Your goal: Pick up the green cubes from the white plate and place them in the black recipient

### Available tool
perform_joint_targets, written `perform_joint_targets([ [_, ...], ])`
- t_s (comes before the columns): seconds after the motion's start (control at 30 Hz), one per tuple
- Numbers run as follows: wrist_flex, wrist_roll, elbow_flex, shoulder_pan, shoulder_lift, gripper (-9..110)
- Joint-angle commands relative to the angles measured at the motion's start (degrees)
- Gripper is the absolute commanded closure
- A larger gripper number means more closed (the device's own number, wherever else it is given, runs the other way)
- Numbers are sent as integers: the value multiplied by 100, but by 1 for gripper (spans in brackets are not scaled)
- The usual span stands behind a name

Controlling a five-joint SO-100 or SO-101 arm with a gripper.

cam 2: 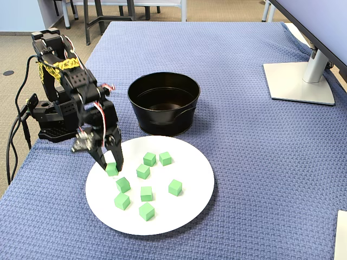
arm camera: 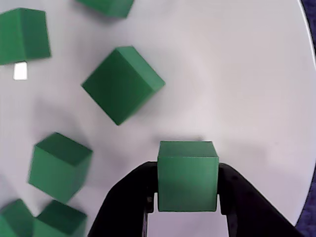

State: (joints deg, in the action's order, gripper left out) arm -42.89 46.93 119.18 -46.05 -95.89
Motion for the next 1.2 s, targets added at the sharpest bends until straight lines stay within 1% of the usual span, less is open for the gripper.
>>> perform_joint_targets([
  [0.0, -914, -404, -1020, 18, -1028, 102],
  [0.17, -2452, -1213, -2153, 589, -2145, 102],
  [0.27, -3340, -1731, -2689, 1477, -2716, 102],
  [0.37, -3938, -2285, -3094, 2654, -3041, 102],
  [0.43, -3964, -2689, -3190, 3437, -3129, 102],
  [0.53, -3428, -3261, -2830, 4518, -2979, 102],
  [0.67, -2698, -3850, -2329, 5370, -2268, 101],
  [0.7, -2479, -3876, -2224, 5511, -2127, 92],
  [0.73, -2338, -3814, -2171, 5669, -1986, 75],
  [0.77, -2276, -3744, -2136, 5810, -1890, 63],
  [0.8, -2259, -3656, -2101, 5933, -1881, 61],
  [0.9, -2514, -3551, -2224, 5818, -2180, 60],
  [0.97, -2909, -3217, -2505, 5432, -2312, 59],
  [1.0, -3059, -2988, -2593, 5142, -2408, 61],
  [1.1, -3146, -2312, -2496, 3920, -2628, 81],
  [1.17, -2988, -1723, -2171, 3094, -2619, 89],
])
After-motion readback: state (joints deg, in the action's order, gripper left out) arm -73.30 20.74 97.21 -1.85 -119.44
